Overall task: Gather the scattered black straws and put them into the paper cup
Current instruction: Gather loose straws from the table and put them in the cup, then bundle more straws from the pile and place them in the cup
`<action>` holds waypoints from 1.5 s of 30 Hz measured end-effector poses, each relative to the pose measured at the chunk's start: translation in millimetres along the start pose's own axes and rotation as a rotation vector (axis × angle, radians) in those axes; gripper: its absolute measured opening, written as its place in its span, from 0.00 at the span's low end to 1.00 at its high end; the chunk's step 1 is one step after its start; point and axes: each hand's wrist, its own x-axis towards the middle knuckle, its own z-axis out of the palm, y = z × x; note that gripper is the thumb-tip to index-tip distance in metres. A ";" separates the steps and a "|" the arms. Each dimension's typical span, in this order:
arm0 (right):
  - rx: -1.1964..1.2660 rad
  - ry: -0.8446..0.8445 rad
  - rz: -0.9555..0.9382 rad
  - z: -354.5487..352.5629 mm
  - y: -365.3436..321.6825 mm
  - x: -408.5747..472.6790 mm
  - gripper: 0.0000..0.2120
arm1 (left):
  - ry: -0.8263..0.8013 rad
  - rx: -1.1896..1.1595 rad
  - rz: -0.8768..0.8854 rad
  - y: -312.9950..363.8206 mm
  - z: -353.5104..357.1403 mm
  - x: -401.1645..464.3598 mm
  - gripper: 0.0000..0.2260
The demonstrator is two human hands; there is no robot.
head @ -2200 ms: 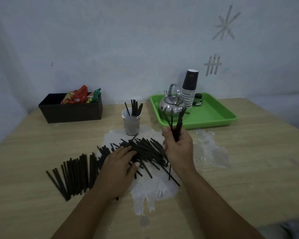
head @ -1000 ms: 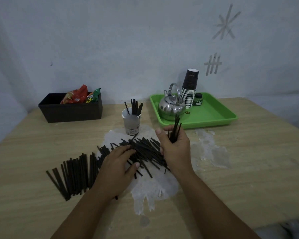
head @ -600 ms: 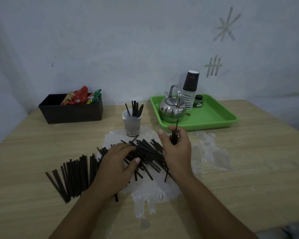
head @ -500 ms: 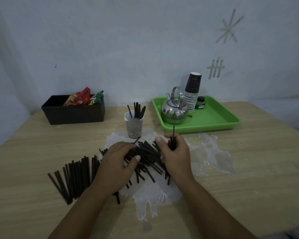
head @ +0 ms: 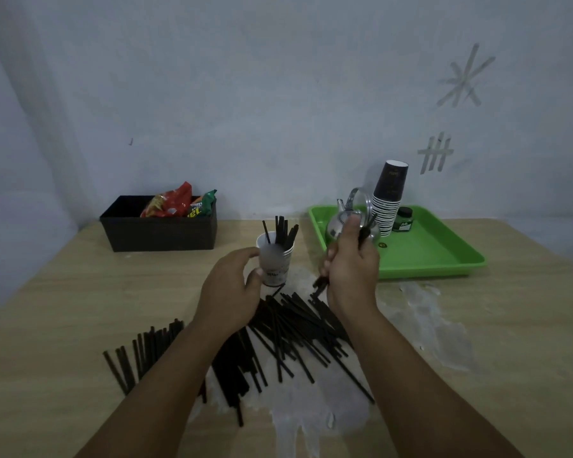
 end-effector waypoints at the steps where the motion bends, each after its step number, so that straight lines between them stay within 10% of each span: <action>1: 0.034 0.007 -0.023 9.8 -0.9 7.9 0.17 | -0.005 0.012 0.010 -4.3 0.7 5.5 0.16; 13: -0.207 0.094 -0.050 63.3 47.4 72.0 0.28 | -0.044 0.065 0.132 -28.6 15.1 22.9 0.20; 22: -0.672 -0.181 0.048 45.1 79.7 69.1 0.17 | -0.039 0.028 0.153 -28.6 14.8 19.5 0.17; 28: -0.715 -0.239 0.110 33.7 68.0 58.0 0.41 | -0.055 0.014 0.171 -23.1 11.5 19.1 0.22; 35: -0.754 -0.195 -0.075 4.3 26.5 28.6 0.13 | -0.024 0.023 0.098 -18.9 3.6 5.4 0.17; 45: -1.661 -0.246 0.118 -74.7 32.8 -17.8 0.25 | -0.098 0.191 -0.017 -9.6 4.3 -53.6 0.08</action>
